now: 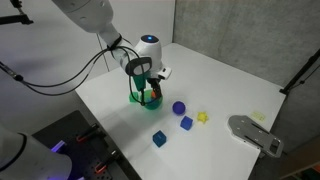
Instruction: Put the dark green toy in the green bowl
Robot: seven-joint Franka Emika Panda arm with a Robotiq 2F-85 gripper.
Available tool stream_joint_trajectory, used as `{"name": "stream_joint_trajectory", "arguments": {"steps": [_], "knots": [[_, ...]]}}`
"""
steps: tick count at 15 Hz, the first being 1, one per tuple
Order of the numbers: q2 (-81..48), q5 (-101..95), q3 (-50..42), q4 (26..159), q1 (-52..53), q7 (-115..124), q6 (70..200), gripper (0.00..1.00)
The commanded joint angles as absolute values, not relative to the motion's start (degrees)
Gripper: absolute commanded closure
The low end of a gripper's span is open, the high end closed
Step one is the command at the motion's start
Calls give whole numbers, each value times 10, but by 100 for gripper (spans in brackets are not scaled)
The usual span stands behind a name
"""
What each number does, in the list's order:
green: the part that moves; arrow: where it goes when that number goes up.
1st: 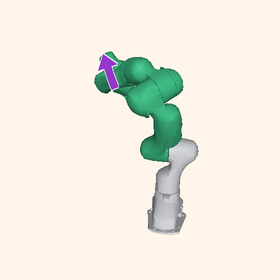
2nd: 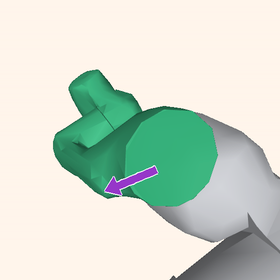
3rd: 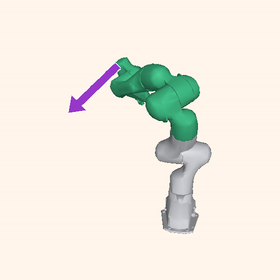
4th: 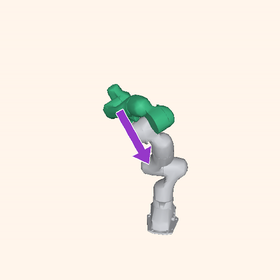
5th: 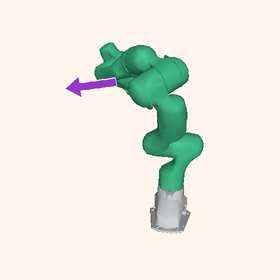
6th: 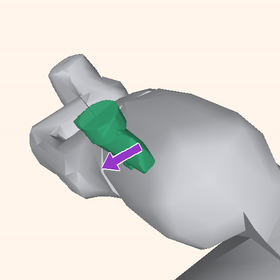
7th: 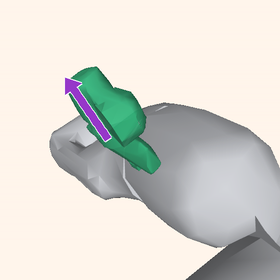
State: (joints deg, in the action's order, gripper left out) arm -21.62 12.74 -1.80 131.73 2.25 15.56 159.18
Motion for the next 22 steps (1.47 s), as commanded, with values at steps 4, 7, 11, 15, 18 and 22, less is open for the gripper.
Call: {"name": "stream_joint_trajectory", "arguments": {"steps": [4,7,11,15,18,22], "knots": [[-146,125,-31,1300,4,174,1479,0],[-115,116,-41,1296,-9,162,1434,0],[-59,94,-47,1304,-24,130,1373,0],[9,53,-48,1316,-32,90,1289,0],[63,23,-47,1331,-35,65,1243,0],[152,-8,-51,1351,-43,26,1186,0]]}}
